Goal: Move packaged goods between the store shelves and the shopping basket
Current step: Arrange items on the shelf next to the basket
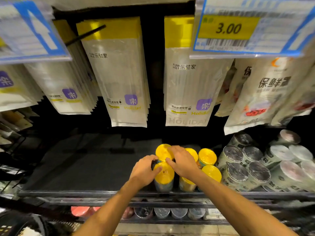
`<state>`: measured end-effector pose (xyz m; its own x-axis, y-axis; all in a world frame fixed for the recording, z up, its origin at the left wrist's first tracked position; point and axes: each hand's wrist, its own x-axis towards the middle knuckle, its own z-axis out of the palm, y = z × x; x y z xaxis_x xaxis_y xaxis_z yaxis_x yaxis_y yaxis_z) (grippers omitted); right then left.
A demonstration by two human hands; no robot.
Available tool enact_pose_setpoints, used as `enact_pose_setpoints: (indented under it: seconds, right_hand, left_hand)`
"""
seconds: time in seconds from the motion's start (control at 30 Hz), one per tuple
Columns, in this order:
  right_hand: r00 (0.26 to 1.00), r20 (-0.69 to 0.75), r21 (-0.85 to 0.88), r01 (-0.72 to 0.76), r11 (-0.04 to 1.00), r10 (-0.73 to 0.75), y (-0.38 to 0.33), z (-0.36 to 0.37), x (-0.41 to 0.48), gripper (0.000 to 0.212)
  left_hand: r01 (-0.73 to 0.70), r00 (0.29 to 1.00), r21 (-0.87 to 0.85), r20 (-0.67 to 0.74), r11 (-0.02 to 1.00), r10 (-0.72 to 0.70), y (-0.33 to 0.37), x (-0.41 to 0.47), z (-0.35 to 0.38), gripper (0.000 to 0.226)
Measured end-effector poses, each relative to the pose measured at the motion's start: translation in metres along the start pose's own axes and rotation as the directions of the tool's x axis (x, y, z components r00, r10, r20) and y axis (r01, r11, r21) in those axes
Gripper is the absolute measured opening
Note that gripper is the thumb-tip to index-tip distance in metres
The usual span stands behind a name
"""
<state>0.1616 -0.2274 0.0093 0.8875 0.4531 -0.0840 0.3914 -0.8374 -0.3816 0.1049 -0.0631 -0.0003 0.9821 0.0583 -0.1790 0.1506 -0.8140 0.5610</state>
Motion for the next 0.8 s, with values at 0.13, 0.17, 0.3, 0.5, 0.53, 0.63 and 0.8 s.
enact_pose_setpoints:
  seconds: [0.13, 0.17, 0.3, 0.5, 0.53, 0.63, 0.8]
  right_hand:
    - [0.998, -0.064, -0.013, -0.025, 1.000, 0.024, -0.003, -0.006, -0.036, 0.047]
    - [0.997, -0.069, -0.020, -0.042, 0.999, 0.040, -0.004, -0.006, -0.047, 0.048]
    - [0.989, -0.079, -0.035, -0.125, 0.992, 0.122, -0.010, -0.001, -0.102, 0.046]
    - [0.932, -0.082, 0.053, -0.350, 0.935, 0.353, -0.017, 0.025, -0.215, 0.047]
    - [0.916, -0.075, 0.053, -0.391, 0.919, 0.394, -0.018, 0.031, -0.237, 0.047]
    - [0.861, -0.076, 0.074, -0.498, 0.864, 0.502, -0.014, 0.051, -0.298, 0.045]
    - [0.724, -0.076, 0.191, -0.665, 0.722, 0.686, -0.002, 0.065, -0.386, 0.047]
  left_hand:
    - [-0.107, 0.994, 0.098, 0.017, 0.989, 0.106, 0.010, -0.008, -0.011, 0.045]
    - [-0.145, 0.989, 0.134, 0.035, 0.980, 0.141, 0.014, -0.013, -0.013, 0.046]
    - [-0.313, 0.949, 0.216, 0.102, 0.925, 0.297, 0.031, -0.045, -0.014, 0.044]
    - [-0.523, 0.840, 0.186, 0.279, 0.832, 0.466, 0.045, -0.117, 0.024, 0.044]
    - [-0.540, 0.822, 0.167, 0.317, 0.825, 0.473, 0.046, -0.130, 0.035, 0.044]
    - [-0.607, 0.753, 0.167, 0.433, 0.777, 0.496, 0.050, -0.166, 0.068, 0.043]
    - [-0.724, 0.617, 0.145, 0.572, 0.674, 0.540, 0.084, -0.204, 0.116, 0.042]
